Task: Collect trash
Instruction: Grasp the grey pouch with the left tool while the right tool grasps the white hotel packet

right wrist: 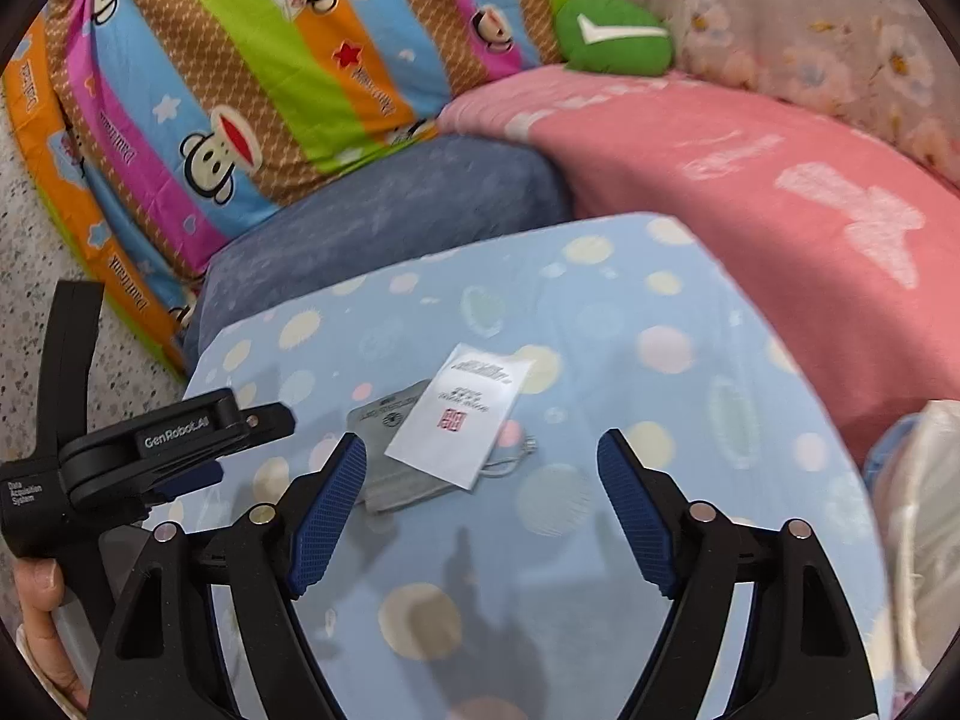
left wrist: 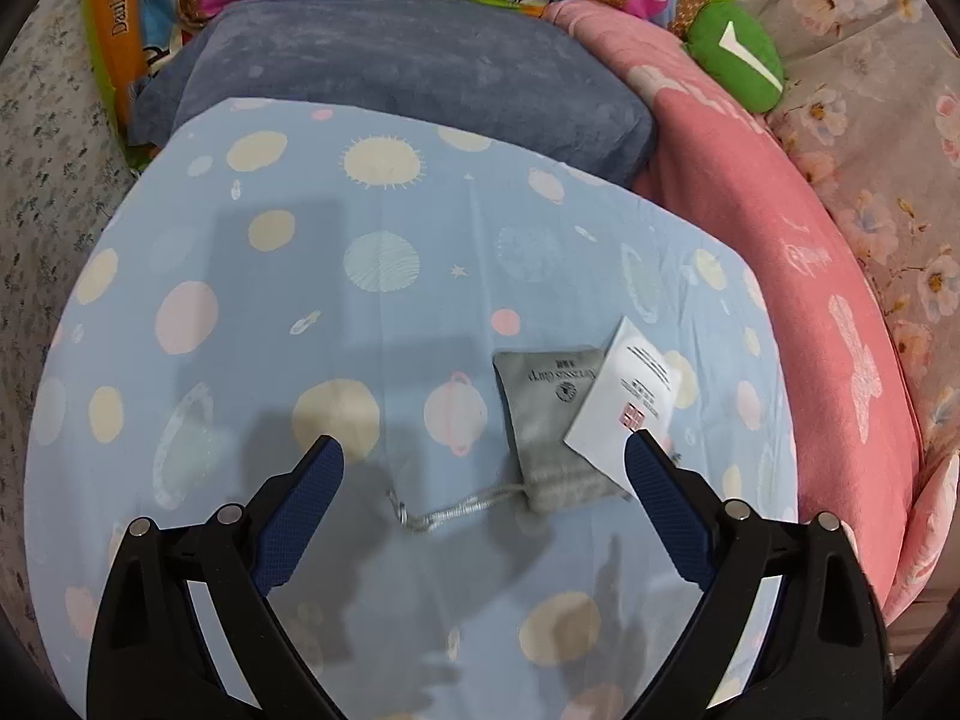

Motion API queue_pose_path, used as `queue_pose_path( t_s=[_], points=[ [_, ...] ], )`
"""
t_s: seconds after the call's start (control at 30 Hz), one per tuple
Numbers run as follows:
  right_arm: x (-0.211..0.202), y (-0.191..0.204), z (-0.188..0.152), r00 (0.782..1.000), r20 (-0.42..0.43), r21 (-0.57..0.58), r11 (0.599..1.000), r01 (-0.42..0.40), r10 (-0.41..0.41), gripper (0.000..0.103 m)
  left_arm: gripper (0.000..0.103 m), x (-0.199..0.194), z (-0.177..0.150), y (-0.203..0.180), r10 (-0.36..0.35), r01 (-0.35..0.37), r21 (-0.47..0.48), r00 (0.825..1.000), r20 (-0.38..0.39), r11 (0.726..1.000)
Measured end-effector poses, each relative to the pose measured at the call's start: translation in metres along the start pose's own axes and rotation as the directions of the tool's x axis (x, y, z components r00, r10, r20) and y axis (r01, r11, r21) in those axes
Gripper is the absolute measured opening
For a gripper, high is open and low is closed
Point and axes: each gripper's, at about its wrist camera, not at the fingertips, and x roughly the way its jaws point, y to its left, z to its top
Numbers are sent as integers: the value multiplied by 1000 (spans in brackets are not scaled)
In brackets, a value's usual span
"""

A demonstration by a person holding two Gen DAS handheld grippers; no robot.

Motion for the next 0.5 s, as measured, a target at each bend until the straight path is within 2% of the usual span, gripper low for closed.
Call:
queue_pose_path(
  t_s=[0.2, 0.33, 0.43, 0.5],
  points=[
    [65, 9, 3, 995, -95, -13, 1000, -25, 24, 66, 90, 42, 16, -8, -4, 4, 2, 998, -63, 1000],
    [97, 15, 1, 989, -145, -20, 999, -37, 34, 62, 83, 67, 19, -10, -42, 39, -25, 992, -123, 999],
    [114, 13, -3, 983, -181, -15, 999, -46, 42, 52, 76, 80, 19, -10, -61, 56, -37, 986, -153, 998],
    [121, 11, -7, 981, -191, -16, 999, -40, 37, 42, 72, 80, 19, -15, -57, 56, -10, 989, -135, 998]
  ],
)
